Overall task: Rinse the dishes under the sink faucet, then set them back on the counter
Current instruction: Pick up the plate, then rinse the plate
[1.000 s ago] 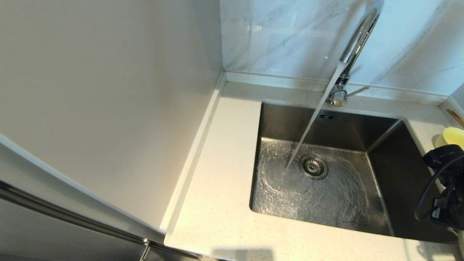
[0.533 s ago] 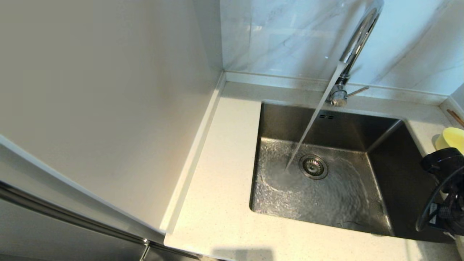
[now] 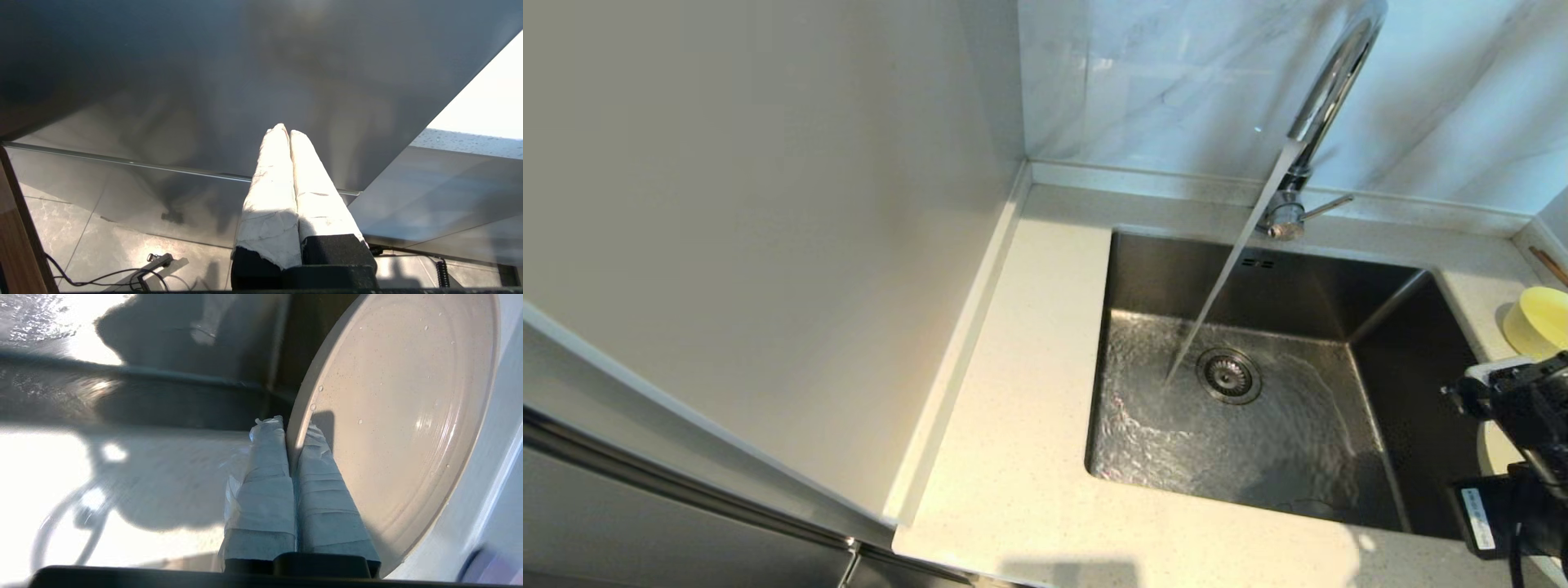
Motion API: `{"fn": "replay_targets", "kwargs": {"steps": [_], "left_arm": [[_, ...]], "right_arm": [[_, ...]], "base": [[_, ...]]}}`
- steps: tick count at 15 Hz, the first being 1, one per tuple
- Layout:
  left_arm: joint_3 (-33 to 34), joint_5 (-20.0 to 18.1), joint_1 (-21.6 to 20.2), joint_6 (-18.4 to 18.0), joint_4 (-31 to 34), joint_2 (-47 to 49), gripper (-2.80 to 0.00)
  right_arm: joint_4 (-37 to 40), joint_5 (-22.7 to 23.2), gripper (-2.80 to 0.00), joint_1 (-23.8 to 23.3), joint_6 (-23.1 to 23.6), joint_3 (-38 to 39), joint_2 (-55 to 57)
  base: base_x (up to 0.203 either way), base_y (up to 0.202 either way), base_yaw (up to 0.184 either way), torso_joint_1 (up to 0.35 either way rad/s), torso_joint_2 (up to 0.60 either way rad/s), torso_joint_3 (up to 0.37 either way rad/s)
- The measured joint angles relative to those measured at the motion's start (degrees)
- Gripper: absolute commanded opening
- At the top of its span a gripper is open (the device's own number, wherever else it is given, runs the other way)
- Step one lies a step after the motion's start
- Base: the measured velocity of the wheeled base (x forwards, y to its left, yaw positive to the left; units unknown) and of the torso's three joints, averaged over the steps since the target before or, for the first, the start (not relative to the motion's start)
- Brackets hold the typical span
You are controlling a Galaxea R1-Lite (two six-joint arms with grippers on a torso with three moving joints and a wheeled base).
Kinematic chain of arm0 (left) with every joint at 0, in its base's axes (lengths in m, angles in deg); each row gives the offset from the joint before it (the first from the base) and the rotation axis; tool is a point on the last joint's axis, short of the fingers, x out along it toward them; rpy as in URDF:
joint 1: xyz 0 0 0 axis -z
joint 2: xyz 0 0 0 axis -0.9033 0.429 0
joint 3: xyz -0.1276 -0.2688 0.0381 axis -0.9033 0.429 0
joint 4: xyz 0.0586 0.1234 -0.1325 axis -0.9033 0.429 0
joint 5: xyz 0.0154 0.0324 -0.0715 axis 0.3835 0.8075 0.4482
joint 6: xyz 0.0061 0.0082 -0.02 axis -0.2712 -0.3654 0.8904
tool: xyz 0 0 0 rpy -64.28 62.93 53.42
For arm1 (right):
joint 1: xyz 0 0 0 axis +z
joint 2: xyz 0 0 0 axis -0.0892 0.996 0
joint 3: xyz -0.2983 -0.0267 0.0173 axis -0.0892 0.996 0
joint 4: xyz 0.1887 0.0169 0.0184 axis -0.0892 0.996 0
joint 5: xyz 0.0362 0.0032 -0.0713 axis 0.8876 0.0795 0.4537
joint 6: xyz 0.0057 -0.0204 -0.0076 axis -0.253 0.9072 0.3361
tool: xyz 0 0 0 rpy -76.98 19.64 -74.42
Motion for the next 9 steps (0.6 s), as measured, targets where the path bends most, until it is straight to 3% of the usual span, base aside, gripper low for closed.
{"fn": "replay_targets", "kwargs": {"steps": [3,4,6,9], "left_arm": [[0.0,0.0,0.0,0.0,0.0,0.0,-2.80],[0.0,0.0,0.0,0.0,0.0,0.0,-2.80],[0.0,0.0,0.0,0.0,0.0,0.0,-2.80],[0.0,0.0,0.0,0.0,0.0,0.0,-2.80]], "right_arm": [[-2.8,0.5,-2.80,7.7,6.0,-1.9,-3.1],[-4.1,2.5,-2.80,9.4,8.9,-3.3,-3.6],[-5.8,10.5,-2.80,11.2,11.1,-6.5,-4.2],[-4.8,26.7,-2.80,12.1,14.3,-11.3,-4.3]], "base": [[0.000,0.000,0.000,0.000,0.00,0.000],[0.000,0.000,0.000,0.000,0.00,0.000],[0.000,0.000,0.000,0.000,0.00,0.000],[0.000,0.000,0.000,0.000,0.00,0.000]]}}
